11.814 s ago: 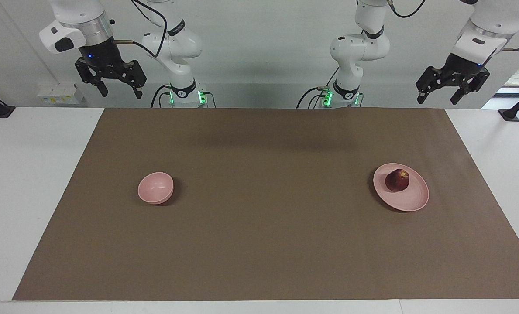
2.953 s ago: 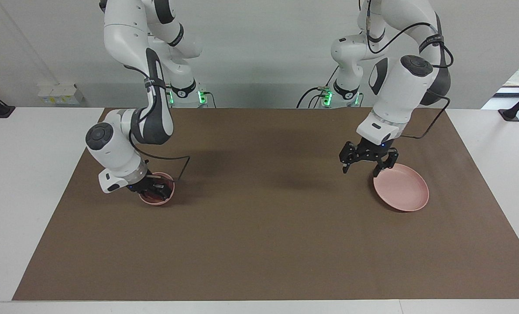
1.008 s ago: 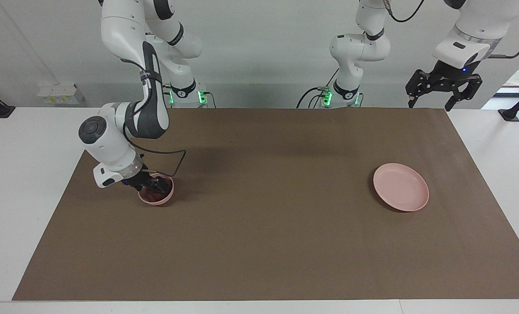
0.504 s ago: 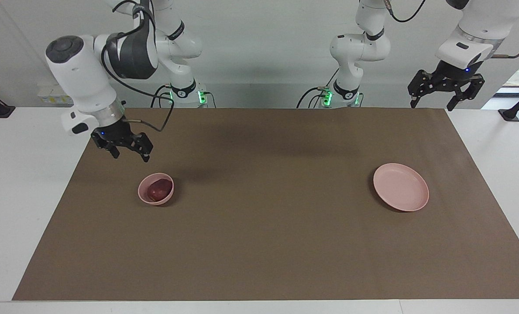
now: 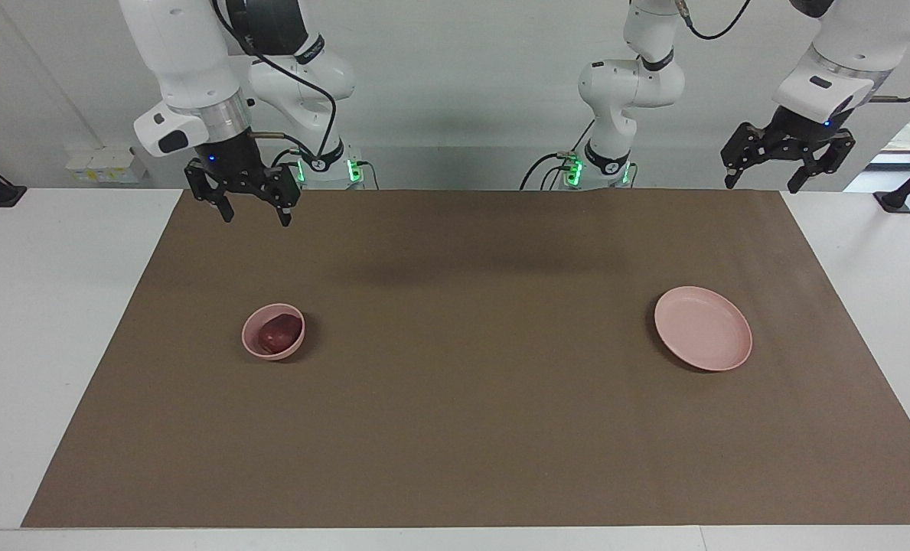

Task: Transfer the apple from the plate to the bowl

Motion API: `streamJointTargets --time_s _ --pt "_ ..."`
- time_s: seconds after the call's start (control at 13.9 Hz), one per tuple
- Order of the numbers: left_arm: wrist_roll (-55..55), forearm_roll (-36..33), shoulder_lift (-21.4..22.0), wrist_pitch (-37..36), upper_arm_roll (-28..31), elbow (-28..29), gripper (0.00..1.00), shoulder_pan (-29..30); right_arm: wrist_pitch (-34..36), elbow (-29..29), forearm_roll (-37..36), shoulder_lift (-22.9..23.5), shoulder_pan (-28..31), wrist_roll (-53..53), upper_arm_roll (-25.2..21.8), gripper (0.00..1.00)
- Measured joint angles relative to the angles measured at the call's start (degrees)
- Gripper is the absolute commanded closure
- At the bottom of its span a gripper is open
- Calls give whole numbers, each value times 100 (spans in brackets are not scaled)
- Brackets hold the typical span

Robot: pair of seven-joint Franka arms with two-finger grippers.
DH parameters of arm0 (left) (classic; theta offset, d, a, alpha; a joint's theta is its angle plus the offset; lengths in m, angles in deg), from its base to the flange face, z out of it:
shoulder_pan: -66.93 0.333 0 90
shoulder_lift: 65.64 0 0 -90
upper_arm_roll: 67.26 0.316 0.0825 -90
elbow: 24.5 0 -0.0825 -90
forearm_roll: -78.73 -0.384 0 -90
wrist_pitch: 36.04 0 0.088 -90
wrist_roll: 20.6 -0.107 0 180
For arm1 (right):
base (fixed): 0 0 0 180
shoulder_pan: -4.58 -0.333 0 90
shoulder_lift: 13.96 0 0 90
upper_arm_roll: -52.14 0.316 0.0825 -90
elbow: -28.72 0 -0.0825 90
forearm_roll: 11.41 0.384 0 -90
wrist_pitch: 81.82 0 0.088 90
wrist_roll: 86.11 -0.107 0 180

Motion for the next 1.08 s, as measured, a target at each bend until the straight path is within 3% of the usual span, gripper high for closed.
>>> streamJointTargets --time_s 0.36,1.08 --pt "0 1 0 0 1 0 0 11 1250 -852 -16 -163 149 644 -247 0" --pt "0 1 0 1 1 0 0 29 1198 -564 -153 -243 178 905 -333 0"
